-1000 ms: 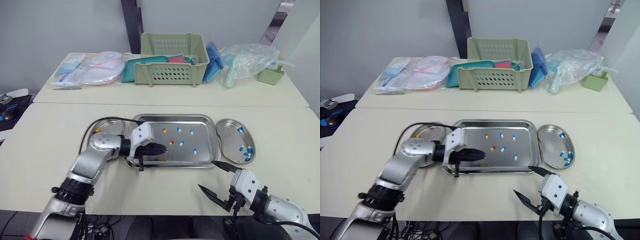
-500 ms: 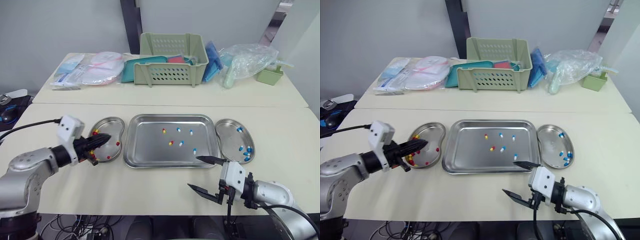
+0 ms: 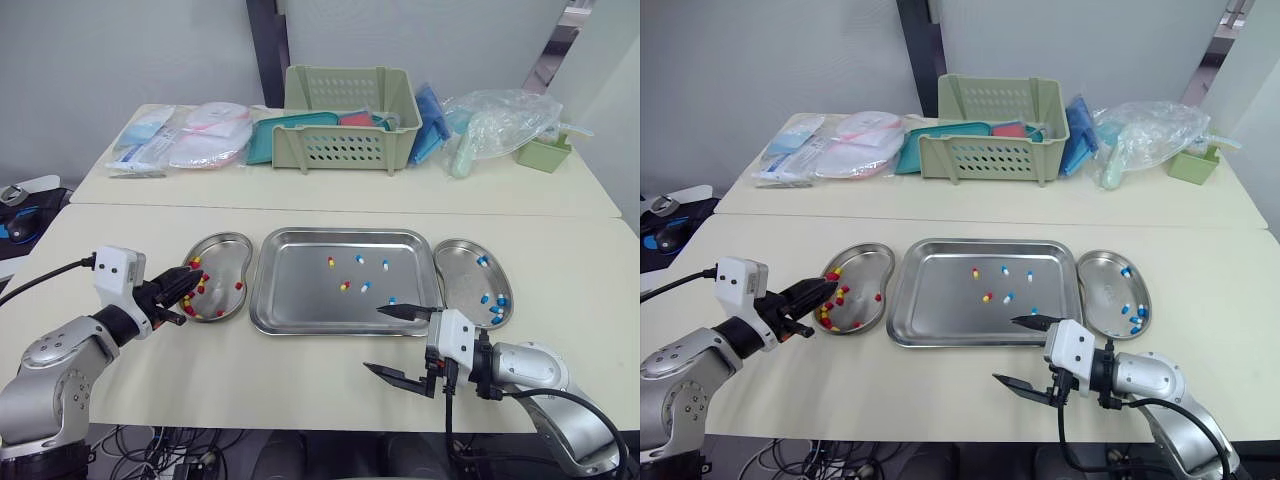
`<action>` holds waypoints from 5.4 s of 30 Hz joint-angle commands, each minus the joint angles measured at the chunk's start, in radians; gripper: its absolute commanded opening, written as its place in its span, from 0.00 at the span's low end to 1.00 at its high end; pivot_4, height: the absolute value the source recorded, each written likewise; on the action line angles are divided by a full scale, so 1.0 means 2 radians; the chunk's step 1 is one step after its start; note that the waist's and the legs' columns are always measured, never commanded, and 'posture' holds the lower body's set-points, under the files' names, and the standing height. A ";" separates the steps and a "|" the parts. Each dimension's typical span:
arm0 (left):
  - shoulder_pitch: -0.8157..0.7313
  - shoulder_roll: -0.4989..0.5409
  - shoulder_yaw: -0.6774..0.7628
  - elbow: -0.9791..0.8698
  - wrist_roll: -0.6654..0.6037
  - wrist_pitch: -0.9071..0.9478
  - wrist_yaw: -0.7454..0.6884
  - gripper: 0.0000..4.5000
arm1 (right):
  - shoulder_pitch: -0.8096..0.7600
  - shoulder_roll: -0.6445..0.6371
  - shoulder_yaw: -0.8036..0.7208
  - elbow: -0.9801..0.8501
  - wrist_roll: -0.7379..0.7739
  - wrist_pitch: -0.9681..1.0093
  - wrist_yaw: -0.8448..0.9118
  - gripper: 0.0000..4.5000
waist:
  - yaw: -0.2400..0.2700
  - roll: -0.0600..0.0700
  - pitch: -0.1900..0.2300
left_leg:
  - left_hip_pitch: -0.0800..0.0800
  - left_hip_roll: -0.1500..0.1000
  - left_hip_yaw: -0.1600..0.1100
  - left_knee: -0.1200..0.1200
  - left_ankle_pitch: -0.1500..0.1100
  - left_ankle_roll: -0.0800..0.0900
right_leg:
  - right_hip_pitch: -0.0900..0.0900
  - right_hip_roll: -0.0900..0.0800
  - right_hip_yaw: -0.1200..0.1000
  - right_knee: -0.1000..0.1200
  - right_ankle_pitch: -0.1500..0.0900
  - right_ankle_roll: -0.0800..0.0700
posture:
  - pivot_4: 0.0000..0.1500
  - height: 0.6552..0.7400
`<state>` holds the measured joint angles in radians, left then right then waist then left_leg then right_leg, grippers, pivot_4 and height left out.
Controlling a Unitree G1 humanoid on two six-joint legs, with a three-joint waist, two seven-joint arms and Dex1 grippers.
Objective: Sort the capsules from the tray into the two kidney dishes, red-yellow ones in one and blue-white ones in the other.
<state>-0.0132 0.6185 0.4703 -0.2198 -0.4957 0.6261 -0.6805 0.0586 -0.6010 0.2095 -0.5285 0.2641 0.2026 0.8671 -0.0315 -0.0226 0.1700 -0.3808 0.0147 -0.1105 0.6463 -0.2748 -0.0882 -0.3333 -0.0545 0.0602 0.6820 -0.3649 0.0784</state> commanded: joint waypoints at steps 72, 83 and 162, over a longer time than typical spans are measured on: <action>0.204 0.082 0.153 0.221 0.023 -0.219 -0.078 0.99 | 0.132 -0.199 -0.386 0.222 0.030 -0.071 0.188 1.00 | -0.001 -0.001 0.000 | 0.000 0.000 0.002 -0.001 0.000 0.000 | 0.000 0.000 0.001 -0.001 0.000 0.000 | 1.00 1.00; 0.202 0.083 0.148 0.198 0.024 -0.233 -0.096 0.99 | 0.110 -0.206 -0.367 0.247 0.028 -0.086 0.190 1.00 | -0.001 -0.001 0.000 | 0.000 0.000 0.002 -0.001 0.000 0.000 | 0.000 0.000 0.001 -0.001 0.000 0.000 | 1.00 1.00; -0.026 0.076 -0.175 -0.088 -0.029 -0.059 -0.126 0.58 | 0.158 0.030 -0.091 -0.033 -0.044 -0.092 -0.061 1.00 | 0.000 -0.001 -0.001 | 0.000 0.000 0.001 -0.001 0.000 0.000 | 0.000 0.000 0.001 0.000 0.000 0.000 | 1.00 1.00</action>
<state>-0.0405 0.7789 0.1522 -0.3863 -0.5616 0.5007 -0.9301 0.3758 -0.5380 0.0307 -0.5720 0.1771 0.0403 0.7556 -0.0321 -0.0236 0.1689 -0.3800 0.0149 -0.1084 0.6452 -0.2750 -0.0882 -0.3332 -0.0540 0.0616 0.6818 -0.3650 0.0783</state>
